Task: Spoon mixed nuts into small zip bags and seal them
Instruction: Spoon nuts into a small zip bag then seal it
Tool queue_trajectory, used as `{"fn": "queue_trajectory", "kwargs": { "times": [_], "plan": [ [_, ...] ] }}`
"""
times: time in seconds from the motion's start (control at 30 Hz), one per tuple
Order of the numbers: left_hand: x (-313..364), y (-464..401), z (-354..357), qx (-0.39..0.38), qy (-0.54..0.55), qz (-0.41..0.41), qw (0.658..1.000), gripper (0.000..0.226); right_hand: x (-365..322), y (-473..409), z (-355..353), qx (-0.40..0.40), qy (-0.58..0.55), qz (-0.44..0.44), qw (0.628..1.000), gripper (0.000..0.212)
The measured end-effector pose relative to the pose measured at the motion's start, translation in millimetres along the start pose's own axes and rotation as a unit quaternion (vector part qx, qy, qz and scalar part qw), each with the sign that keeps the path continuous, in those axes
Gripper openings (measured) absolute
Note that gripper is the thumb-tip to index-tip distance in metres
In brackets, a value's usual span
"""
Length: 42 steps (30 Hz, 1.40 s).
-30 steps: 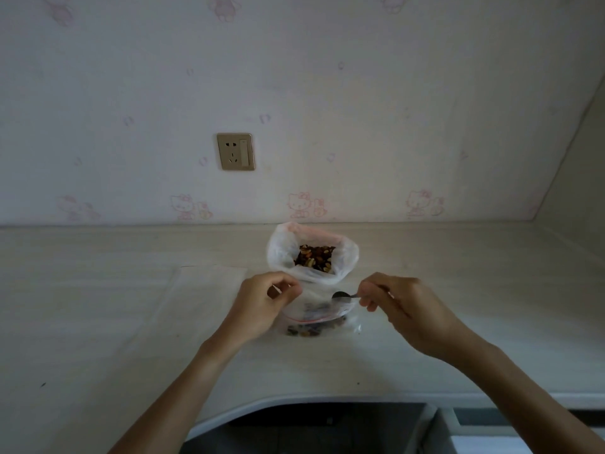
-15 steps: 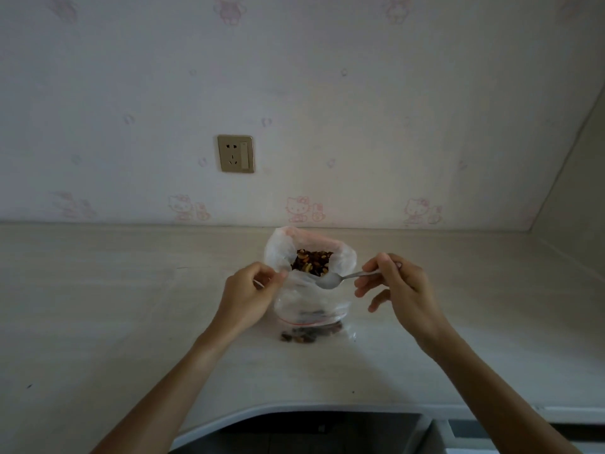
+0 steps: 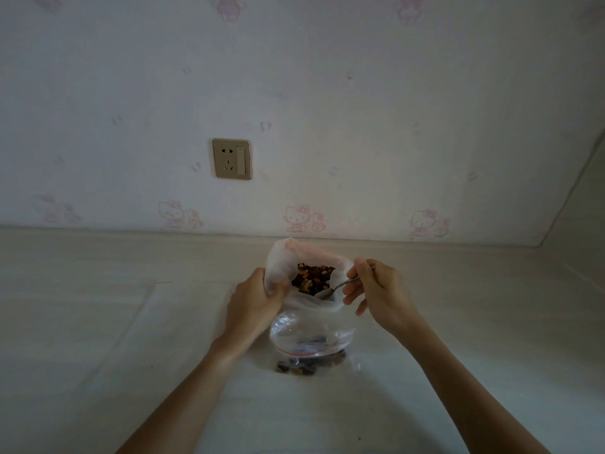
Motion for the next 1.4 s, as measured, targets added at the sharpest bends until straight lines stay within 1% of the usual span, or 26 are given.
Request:
{"fn": "queue_trajectory", "kwargs": {
  "times": [0.1,0.17,0.23,0.3,0.5,0.63,0.73,0.93,1.03,1.1,1.2,1.3,1.4],
  "plan": [
    [2,1,0,0.002,0.036,0.015,0.999,0.021,7,-5,6,-0.027,-0.009,-0.016,0.999,0.038],
    [5,2,0,-0.004,0.067,0.023,0.997,0.014,13,-7,12,-0.017,-0.019,-0.014,1.0,0.039],
    [5,2,-1,-0.005,0.092,0.025,0.995,0.01,23,-8,15,0.01,-0.051,0.004,0.999,0.039],
    [6,3,-2,-0.003,0.104,0.024,0.994,0.011,30,-7,16,0.025,-0.069,0.017,0.997,0.039],
    [9,3,-1,-0.015,0.127,0.014,0.992,0.004,39,-6,19,-0.003,-0.123,0.069,0.99,0.033],
    [11,5,-3,-0.033,0.172,-0.007,0.984,0.005,39,-6,19,0.016,-0.174,0.093,0.98,0.033],
    [11,6,-4,-0.039,0.199,-0.02,0.979,0.007,37,-6,18,0.031,-0.191,0.101,0.976,0.033],
    [10,7,-5,-0.058,0.223,-0.025,0.973,0.007,36,-4,19,0.022,-0.21,0.105,0.972,0.032],
    [10,7,-6,-0.055,0.239,-0.032,0.969,0.005,38,-5,16,0.02,-0.228,0.105,0.968,0.032],
    [9,7,-7,-0.052,0.243,-0.036,0.968,0.004,39,-5,13,0.019,-0.233,0.103,0.967,0.033],
    [7,6,-8,-0.044,0.237,-0.033,0.97,0.019,40,-5,10,0.025,-0.234,0.093,0.968,0.034],
    [4,3,-11,-0.003,0.167,-0.006,0.986,0.03,40,-5,5,0.03,-0.229,0.086,0.969,0.035],
    [0,2,-16,0.032,0.124,0.014,0.992,0.029,38,-4,1,0.04,-0.234,0.085,0.968,0.035]
  ]
}}
Point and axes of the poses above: each hand's wrist, its own y-axis away from the middle knuckle, its own z-axis out of the palm, x = y × z, the point moved 2 cm from there along -y, towards the middle knuckle, and after that the axes turned 10 degrees about -y, right-handed, at the moved point
